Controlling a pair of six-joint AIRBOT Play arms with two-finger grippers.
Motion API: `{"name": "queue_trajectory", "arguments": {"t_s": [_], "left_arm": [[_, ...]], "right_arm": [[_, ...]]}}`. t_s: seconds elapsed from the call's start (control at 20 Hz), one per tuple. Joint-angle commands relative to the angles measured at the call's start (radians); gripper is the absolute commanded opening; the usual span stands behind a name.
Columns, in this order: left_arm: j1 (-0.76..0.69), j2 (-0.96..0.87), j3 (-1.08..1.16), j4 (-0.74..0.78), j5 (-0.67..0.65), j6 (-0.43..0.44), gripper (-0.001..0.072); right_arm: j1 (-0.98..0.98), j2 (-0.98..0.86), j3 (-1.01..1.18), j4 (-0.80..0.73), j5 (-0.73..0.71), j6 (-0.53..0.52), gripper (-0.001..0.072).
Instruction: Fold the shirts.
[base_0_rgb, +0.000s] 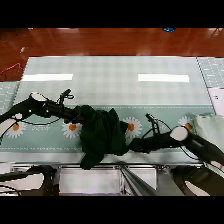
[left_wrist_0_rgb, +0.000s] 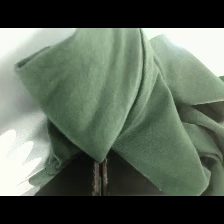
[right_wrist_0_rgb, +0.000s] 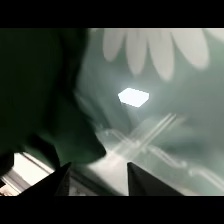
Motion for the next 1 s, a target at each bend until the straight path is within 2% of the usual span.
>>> {"name": "queue_trajectory", "arguments": {"t_s": [0.0,0.2,0.25,0.3,0.35,0.45,0.6,0.75,0.95], "left_arm": [[0.000,0.000,0.001,0.000,0.000,-0.004,0.0018],[0.000,0.000,0.001,0.000,0.005,-0.004,0.0018],[0.000,0.000,0.001,0.000,0.009,-0.004,0.0018],[0.006,0.000,0.006,-0.008,0.008,-0.005,0.0019],[0.018,0.005,0.019,-0.024,-0.001,-0.004,0.0018],[0.053,0.045,0.070,-0.046,-0.023,-0.004,0.0018],[0.112,0.170,0.202,-0.072,-0.043,-0.004,0.0018],[0.148,0.293,0.394,-0.072,-0.025,-0.006,0.0018],[0.160,0.402,0.692,-0.070,0.001,-0.032,0.0018]], "right_arm": [[0.055,-0.157,0.092,0.033,-0.076,-0.066,0.0409],[0.109,-0.246,0.135,0.133,-0.080,-0.151,0.0400],[0.137,-0.257,0.135,0.169,-0.090,-0.179,0.0316],[0.165,-0.262,0.135,0.201,-0.097,-0.210,0.0186],[0.182,-0.258,0.136,0.225,-0.098,-0.251,0.0021],[0.142,-0.221,0.157,0.192,-0.073,-0.253,0.0022],[-0.076,-0.081,0.298,-0.054,0.055,-0.137,0.0022],[-0.325,0.032,0.597,-0.267,0.221,-0.043,0.0022],[-0.504,0.058,1.102,-0.329,0.438,-0.043,0.0022]]}}
